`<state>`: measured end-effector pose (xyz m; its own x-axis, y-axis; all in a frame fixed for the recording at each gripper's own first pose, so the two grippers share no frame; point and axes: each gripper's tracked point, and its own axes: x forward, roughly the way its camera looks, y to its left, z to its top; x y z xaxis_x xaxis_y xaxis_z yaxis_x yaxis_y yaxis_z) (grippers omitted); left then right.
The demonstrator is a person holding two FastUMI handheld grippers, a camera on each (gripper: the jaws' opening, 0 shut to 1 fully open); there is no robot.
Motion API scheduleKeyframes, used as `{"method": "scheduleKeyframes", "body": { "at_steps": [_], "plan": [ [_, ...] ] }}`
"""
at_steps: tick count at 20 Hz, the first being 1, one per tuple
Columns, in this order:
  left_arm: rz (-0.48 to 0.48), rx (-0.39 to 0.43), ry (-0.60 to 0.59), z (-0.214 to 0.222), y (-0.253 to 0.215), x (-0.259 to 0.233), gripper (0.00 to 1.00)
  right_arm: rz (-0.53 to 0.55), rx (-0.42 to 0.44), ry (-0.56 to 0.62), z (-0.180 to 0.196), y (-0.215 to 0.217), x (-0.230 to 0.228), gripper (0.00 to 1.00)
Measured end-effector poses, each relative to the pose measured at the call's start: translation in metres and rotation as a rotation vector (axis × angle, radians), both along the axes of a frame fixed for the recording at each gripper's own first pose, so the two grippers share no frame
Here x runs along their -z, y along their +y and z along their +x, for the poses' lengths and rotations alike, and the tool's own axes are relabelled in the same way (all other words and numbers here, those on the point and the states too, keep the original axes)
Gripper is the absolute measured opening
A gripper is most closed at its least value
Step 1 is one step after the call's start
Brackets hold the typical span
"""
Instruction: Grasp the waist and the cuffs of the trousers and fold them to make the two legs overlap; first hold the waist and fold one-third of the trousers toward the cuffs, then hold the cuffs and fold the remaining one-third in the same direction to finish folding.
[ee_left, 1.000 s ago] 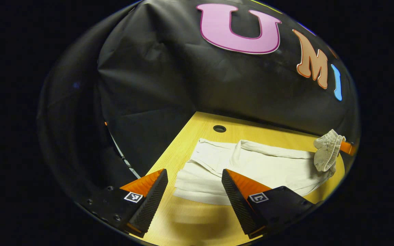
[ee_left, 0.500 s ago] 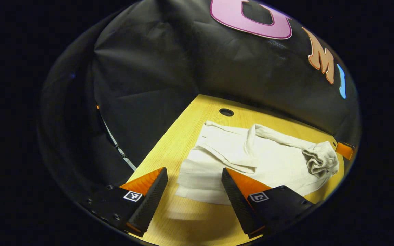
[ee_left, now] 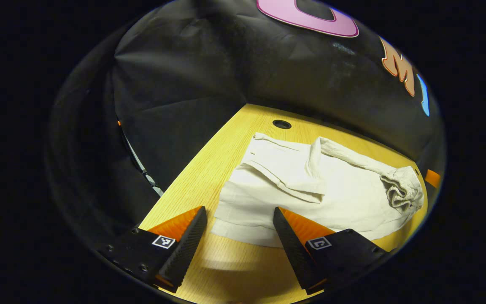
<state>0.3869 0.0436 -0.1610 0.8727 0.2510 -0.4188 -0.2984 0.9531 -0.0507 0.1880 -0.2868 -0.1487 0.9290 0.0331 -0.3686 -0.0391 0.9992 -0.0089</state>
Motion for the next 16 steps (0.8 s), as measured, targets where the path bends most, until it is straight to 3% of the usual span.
{"method": "scheduleKeyframes", "body": {
  "at_steps": [5, 7, 9, 10, 11, 12, 14, 16],
  "plan": [
    [0.041, -0.02, 0.039, 0.0, 0.005, 0.007, 0.93, 0.006, 0.034, 0.002, -0.01, -0.014, -0.002, 0.94],
    [0.052, -0.001, 0.04, -0.002, 0.005, 0.001, 0.84, 0.006, 0.04, -0.003, -0.014, -0.019, -0.006, 0.93],
    [0.043, 0.021, 0.036, -0.001, 0.004, -0.006, 0.67, 0.004, 0.047, -0.009, -0.017, -0.024, -0.009, 0.94],
    [0.035, 0.039, 0.036, 0.003, -0.001, -0.003, 0.49, 0.002, 0.051, -0.012, -0.018, -0.027, -0.011, 0.96],
    [0.018, 0.055, 0.021, 0.007, -0.011, -0.003, 0.41, -0.002, 0.053, -0.013, -0.02, -0.03, -0.012, 0.94],
    [0.003, 0.054, 0.009, 0.01, -0.015, -0.004, 0.13, -0.005, 0.056, -0.013, -0.021, -0.034, -0.013, 0.94],
    [-0.01, 0.048, -0.004, 0.012, -0.016, -0.003, 0.01, -0.011, 0.063, -0.014, -0.026, -0.04, -0.015, 0.96],
    [-0.03, 0.032, -0.013, 0.012, -0.017, -0.005, 0.0, -0.015, 0.073, -0.014, -0.031, -0.048, -0.018, 0.94]
  ]
}}
